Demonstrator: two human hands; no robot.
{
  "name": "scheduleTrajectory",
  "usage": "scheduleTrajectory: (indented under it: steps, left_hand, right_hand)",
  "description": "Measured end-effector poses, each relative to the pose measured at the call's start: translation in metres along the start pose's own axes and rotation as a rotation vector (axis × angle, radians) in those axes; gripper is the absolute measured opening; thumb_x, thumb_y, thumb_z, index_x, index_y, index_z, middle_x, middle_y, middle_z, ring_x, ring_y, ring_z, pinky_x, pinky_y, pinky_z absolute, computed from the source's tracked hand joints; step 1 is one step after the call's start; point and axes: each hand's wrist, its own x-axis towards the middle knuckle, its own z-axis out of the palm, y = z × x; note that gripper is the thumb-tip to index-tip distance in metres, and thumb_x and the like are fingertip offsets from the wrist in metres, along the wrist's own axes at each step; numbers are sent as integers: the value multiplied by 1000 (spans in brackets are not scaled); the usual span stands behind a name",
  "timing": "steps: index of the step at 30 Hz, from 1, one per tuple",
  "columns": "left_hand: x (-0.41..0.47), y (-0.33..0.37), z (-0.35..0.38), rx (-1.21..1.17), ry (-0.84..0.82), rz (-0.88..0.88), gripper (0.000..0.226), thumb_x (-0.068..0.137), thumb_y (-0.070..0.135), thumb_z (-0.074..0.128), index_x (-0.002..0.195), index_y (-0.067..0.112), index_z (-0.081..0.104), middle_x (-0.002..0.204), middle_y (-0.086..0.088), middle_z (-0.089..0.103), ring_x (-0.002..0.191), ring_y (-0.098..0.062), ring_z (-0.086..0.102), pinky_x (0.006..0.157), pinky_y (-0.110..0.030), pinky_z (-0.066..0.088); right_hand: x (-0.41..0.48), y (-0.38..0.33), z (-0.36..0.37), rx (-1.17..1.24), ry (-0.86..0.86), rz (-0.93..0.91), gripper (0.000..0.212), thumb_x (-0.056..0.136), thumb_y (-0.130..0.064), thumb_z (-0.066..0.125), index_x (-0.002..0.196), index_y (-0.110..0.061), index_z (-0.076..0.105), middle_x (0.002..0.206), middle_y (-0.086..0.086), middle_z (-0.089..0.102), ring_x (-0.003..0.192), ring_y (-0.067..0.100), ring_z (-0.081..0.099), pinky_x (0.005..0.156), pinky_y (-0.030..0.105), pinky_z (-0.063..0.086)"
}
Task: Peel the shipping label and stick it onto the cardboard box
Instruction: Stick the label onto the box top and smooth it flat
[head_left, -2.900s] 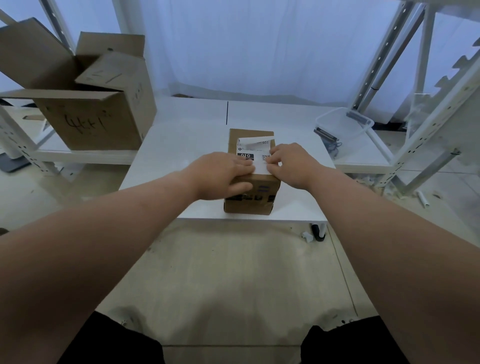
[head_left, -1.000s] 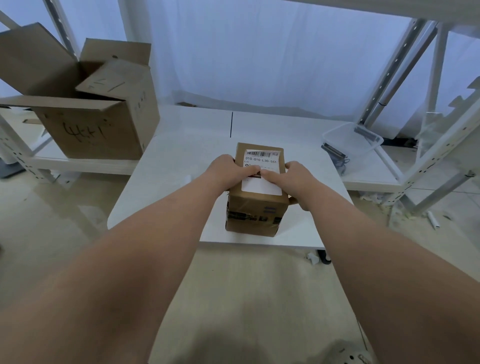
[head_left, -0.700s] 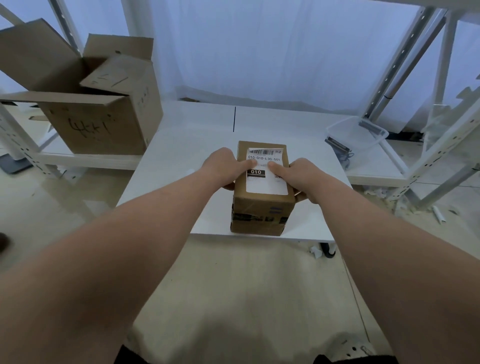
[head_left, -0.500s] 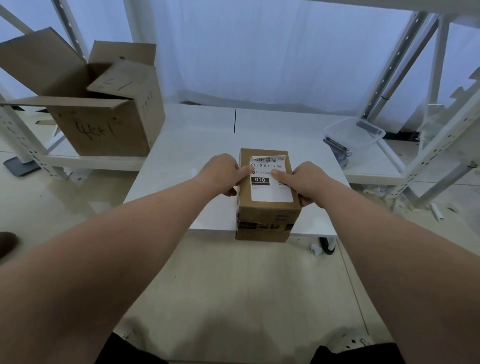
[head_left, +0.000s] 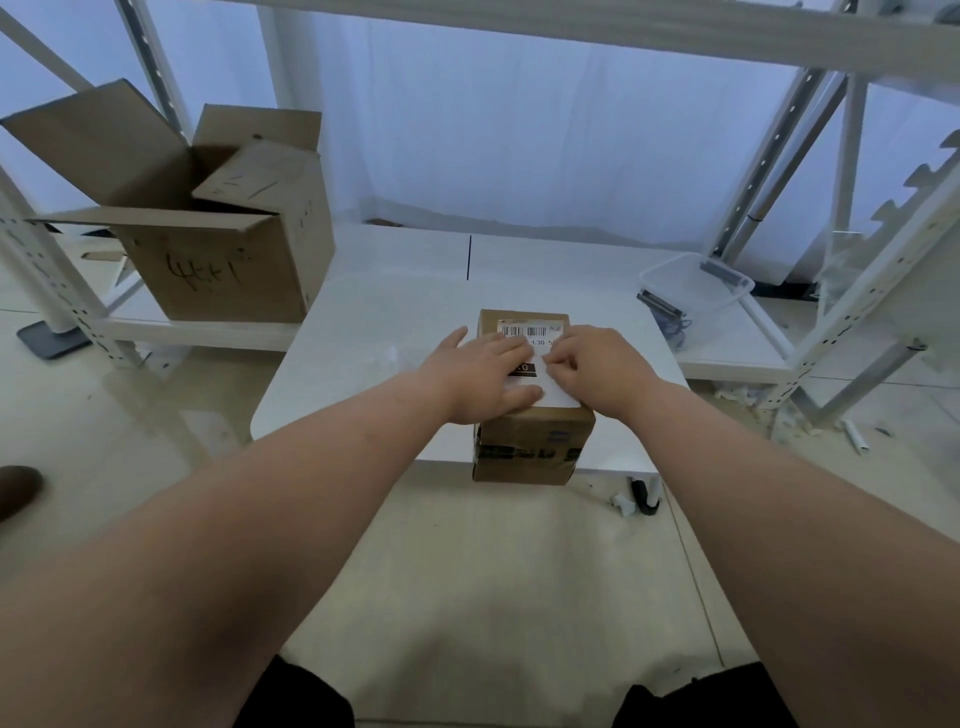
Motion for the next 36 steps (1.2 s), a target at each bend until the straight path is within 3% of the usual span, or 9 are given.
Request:
scheduleTrajectory:
  steps: [8, 13, 20, 27, 31, 36]
  left_hand:
    - [5, 3, -2, 19, -97, -142, 74, 90, 68, 15, 151, 28, 0, 160, 8, -4, 147, -24, -6, 116, -53, -12]
    - [0, -2, -7, 62, 52, 29, 61, 93, 60, 27, 147, 30, 25, 155, 8, 26, 144, -20, 14, 116, -50, 2]
    - [14, -12, 2, -3, -29, -133, 72, 87, 72, 17, 149, 37, 5, 159, 16, 2, 148, -22, 2, 115, -55, -6]
    - [31, -21, 2, -71, -40, -246, 72, 89, 70, 16, 149, 36, -3, 160, 14, -6, 148, -25, -3, 115, -57, -6]
    - [31, -19, 2, -96, -80, -295, 74, 85, 74, 17, 147, 41, -7, 159, 6, -14, 147, -28, -9, 115, -55, -6]
    - [27, -19, 5, -124, -62, -293, 75, 87, 72, 16, 149, 37, -7, 160, -4, -13, 148, -28, -4, 117, -52, -1]
  right_hand:
    - [1, 0, -3, -13, -82, 19, 34, 97, -20, 41, 113, -9, 69, 124, 8, 60, 113, 25, 53, 97, 39, 43]
    - [5, 5, 5, -30, -198, 9, 44, 101, -23, 32, 143, -21, 41, 154, 6, 33, 138, 32, 30, 115, 42, 24]
    - [4, 7, 3, 51, -165, 28, 42, 101, -27, 37, 141, -20, 46, 152, 3, 38, 136, 26, 35, 111, 37, 32]
    - [5, 11, 4, 126, -105, 18, 40, 99, -27, 42, 137, -24, 50, 150, -1, 42, 134, 24, 38, 110, 37, 36]
    - [2, 11, 6, 14, -138, -9, 42, 102, -32, 31, 144, -33, 38, 155, -7, 32, 140, 25, 23, 114, 41, 23]
    - [14, -4, 14, -69, -188, -18, 46, 104, -32, 18, 149, -36, 19, 160, -11, 14, 149, 22, -4, 118, 50, -10]
